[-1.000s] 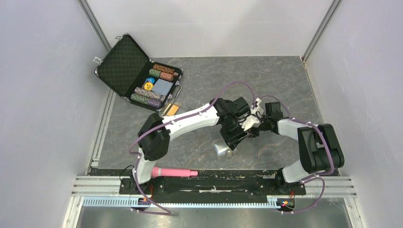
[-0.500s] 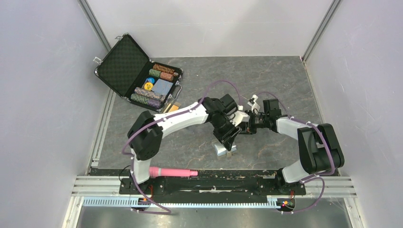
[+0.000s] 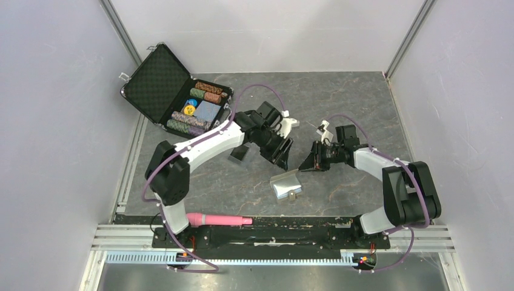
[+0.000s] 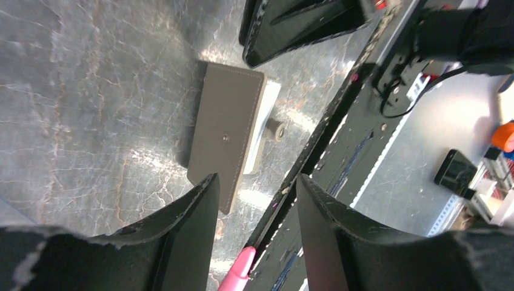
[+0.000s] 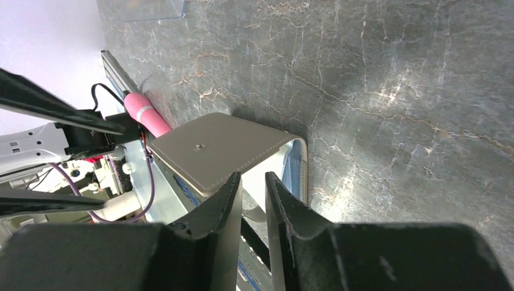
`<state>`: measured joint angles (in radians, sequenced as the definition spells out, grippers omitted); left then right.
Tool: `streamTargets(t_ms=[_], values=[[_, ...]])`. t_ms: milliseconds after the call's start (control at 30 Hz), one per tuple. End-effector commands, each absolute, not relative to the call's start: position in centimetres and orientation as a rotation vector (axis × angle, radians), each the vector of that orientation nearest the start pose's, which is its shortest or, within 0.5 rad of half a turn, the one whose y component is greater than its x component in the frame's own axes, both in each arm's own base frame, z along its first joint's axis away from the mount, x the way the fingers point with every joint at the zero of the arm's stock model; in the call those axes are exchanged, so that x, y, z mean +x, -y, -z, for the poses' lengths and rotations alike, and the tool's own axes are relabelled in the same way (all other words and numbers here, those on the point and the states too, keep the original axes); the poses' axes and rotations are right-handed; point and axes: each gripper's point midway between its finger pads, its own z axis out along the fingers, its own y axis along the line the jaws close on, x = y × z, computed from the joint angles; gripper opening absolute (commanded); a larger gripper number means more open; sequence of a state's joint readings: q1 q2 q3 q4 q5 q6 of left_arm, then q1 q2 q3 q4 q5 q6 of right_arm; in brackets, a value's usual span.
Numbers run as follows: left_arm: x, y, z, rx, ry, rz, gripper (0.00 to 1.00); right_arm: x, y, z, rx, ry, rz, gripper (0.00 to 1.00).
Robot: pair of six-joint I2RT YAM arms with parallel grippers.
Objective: Put the credit cards into the card holder
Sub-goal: Close the card holder at the center of the board.
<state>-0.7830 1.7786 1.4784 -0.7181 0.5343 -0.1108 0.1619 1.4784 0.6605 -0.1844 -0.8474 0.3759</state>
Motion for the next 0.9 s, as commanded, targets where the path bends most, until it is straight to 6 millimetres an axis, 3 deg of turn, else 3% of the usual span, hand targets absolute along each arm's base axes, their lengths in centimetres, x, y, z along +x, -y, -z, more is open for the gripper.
streamTargets(t_ms=[0, 133, 233, 400, 567, 867], values=[[21.1, 35.2, -12.1, 1.248, -2.507, 0.951, 0.57, 25.5, -18.2, -7.8, -0.114, -2.512, -1.242, 0.23], [20.1, 36.2, -11.1, 1.334, -2.513, 0.962, 0.57, 25.7, -18.2, -7.8, -0.110, -2.514, -1.242, 0.23], [20.5, 36.1, -9.6, 1.359, -2.544, 0.836, 0.52, 25.9, -18.3, -8.0, -0.110, -2.512, -1.241, 0.23], [21.8, 34.9, -7.6, 1.321, -2.605, 0.640, 0.23, 26.3, -18.3, -8.3, -0.113, -2.505, -1.238, 0.23], [22.8, 34.1, -7.7, 1.235, -2.631, 0.541, 0.02, 26.7, -18.4, -8.5, -0.120, -2.501, -1.237, 0.23], [25.4, 31.8, -9.3, 0.923, -2.661, 0.340, 0.02, 26.5, -19.0, -8.5, -0.154, -2.504, -1.262, 0.23]])
